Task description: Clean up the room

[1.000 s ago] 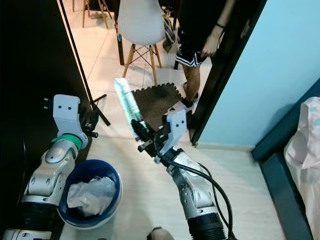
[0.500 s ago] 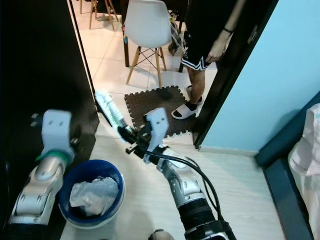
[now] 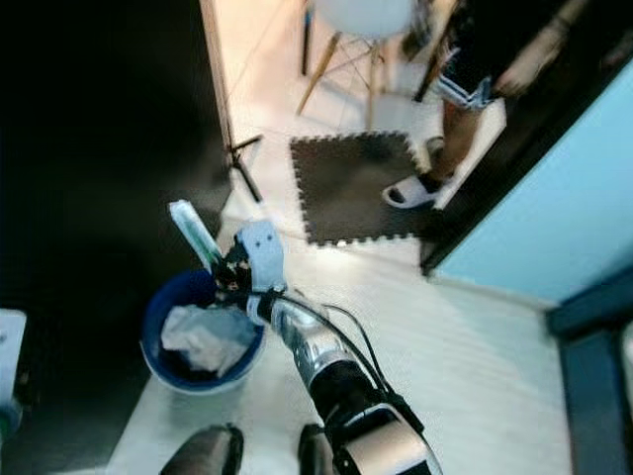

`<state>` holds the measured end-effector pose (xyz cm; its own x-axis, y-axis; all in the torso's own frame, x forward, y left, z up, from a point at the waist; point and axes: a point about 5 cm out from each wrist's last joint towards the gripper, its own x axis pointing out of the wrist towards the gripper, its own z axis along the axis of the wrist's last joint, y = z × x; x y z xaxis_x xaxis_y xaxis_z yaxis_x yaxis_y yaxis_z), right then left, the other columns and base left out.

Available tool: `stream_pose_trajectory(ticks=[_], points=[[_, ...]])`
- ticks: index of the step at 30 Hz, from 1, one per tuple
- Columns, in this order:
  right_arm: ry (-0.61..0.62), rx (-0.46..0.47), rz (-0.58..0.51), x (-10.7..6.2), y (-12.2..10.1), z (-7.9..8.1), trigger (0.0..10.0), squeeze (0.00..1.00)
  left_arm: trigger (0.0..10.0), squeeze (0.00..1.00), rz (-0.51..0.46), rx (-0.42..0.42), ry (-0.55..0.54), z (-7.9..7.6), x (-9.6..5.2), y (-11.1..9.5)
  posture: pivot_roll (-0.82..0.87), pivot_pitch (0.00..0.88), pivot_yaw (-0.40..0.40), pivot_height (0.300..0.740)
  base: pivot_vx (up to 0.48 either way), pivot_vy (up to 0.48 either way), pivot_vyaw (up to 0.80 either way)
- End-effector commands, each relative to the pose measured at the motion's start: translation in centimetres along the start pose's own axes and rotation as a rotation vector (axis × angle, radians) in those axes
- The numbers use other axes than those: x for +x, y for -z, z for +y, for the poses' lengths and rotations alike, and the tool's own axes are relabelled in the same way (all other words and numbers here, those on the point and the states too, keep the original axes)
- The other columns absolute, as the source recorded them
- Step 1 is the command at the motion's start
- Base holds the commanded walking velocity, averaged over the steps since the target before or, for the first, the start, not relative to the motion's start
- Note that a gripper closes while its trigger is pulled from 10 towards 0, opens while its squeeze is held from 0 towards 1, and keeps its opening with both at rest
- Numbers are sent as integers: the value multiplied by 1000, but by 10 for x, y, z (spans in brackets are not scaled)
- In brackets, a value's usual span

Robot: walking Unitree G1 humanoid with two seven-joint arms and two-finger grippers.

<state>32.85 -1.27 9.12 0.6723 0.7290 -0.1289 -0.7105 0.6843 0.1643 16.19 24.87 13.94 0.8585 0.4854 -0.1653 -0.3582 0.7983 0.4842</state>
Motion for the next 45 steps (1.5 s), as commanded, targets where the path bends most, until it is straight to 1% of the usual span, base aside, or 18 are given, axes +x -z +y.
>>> stream_pose_trajectory(ticks=[1, 2, 3, 11, 12, 13, 16, 19, 20, 22, 23, 25, 28, 32, 33, 36, 40, 45], points=[[-49, 10, -7, 12, 0, 20, 10000, 16, 10000, 0, 11, -6, 19, 2, -9, 0, 424, 296, 29, 697, 0, 0, 0], [-49, 10, -7, 12, 0, 20, 10000, 16, 10000, 0, 11, -6, 19, 2, -9, 0, 424, 296, 29, 697, 0, 0, 0], [-55, 19, -30, 16, -4, 23, 10000, 992, 10000, 0, 7, -11, 29, 1, -14, -3, 433, 298, 25, 697, 0, 0, 0], [-86, 27, -124, 26, -26, 30, 10000, 1000, 10000, 0, -8, -39, 52, -6, -18, -11, 430, 284, 13, 697, 0, 0, 0], [-76, 16, -137, 26, -29, 27, 10000, 616, 10000, 0, -14, -47, 58, -9, -17, -13, 418, 276, 10, 697, 0, 0, 0], [-66, 9, -142, 24, -30, 23, 10000, 0, 10000, 0, -18, -55, 63, -11, -14, -15, 397, 264, 7, 697, 0, 0, 0], [-45, 3, -147, 21, -29, 16, 10000, 0, 10000, 0, -24, -60, 73, -14, -12, -16, 380, 253, 5, 697, 0, 0, 0], [24, 23, -179, 5, -26, -9, 10000, 0, 10000, 0, -57, -83, 114, -26, -3, -24, 324, 214, 1, 697, 0, 0, 0], [24, 23, -179, 5, -26, -9, 10000, 0, 10000, 0, -57, -83, 114, -26, -3, -24, 324, 214, 1, 697, 0, 0, 0], [109, 42, -238, -18, -20, -34, 10000, 0, 10000, 0, -93, -149, 199, -45, 11, -36, 229, 164, 5, 697, 0, 0, 0], [109, 42, -238, -18, -20, -34, 10000, 0, 10000, 0, -93, -149, 199, -45, 11, -36, 229, 164, 5, 697, 0, 0, 0], [175, 34, -280, -37, -15, -47, 10000, 0, 10000, 0, -107, -212, 286, -64, 22, -44, 161, 129, 15, 697, 0, 0, 0], [218, 17, -299, -48, -11, -51, 10000, 0, 10000, 0, -108, -219, 333, -76, 29, -46, 99, 101, 30, 697, 0, 0, 0], [486, -61, -327, -99, 6, -65, 10000, 0, 10000, 0, -130, -204, 593, -127, 49, -56, -70, 40, 94, 697, 0, 0, 0], [486, -61, -327, -99, 6, -65, 10000, 0, 10000, 0, -130, -204, 593, -127, 49, -56, -70, 40, 94, 697, 0, 0, 0], [619, -64, -323, -121, 17, -72, 10000, 0, 10000, 0, -159, -169, 661, -144, 56, -62, -135, 19, 124, 697, 0, 0, 0], [680, -52, -296, -134, 30, -73, 10000, 0, 10000, 0, -167, -134, 676, -157, 64, -58, -171, 4, 141, 697, 0, 0, 0], [643, -51, -303, -130, 25, -67, 10000, 0, 10000, 0, -118, -163, 633, -158, 71, -47, -172, 0, 123, 697, 0, 0, 0]])
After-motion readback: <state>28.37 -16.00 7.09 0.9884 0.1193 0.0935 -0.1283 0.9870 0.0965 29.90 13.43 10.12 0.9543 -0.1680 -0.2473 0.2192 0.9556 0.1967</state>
